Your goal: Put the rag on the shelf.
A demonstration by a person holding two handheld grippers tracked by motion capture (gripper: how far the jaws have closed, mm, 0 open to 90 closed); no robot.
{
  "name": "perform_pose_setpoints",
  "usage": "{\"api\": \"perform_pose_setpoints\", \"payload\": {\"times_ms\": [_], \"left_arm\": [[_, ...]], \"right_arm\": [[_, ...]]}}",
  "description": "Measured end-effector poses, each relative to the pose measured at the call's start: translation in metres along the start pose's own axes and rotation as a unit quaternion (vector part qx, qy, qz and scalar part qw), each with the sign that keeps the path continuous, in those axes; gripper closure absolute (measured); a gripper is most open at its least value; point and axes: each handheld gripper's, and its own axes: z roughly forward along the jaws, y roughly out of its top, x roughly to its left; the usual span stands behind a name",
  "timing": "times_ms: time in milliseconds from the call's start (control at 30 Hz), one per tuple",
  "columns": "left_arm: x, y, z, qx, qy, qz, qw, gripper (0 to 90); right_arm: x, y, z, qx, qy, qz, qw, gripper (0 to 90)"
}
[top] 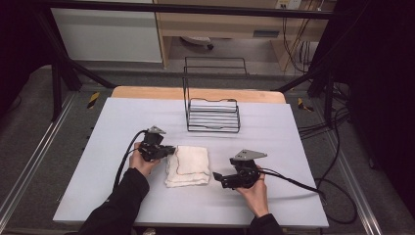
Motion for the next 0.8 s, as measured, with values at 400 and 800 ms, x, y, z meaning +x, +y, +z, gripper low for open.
{"api": "perform_pose_setpoints", "payload": {"times_ms": [400, 800], "left_arm": [[-0.005, -0.042, -0.038, -0.001, 0.011, -0.016, 0.9998, 84.0], [-0.02, -0.052, -0.059, -0.002, 0.028, 0.008, 0.9996, 74.3]], "right_arm": [[0.002, 0.001, 0.002, 0.0, 0.007, 0.012, 0.9999, 14.0], [0.002, 0.001, 0.0, -0.001, 0.001, 0.001, 1.0, 9.3]]}}
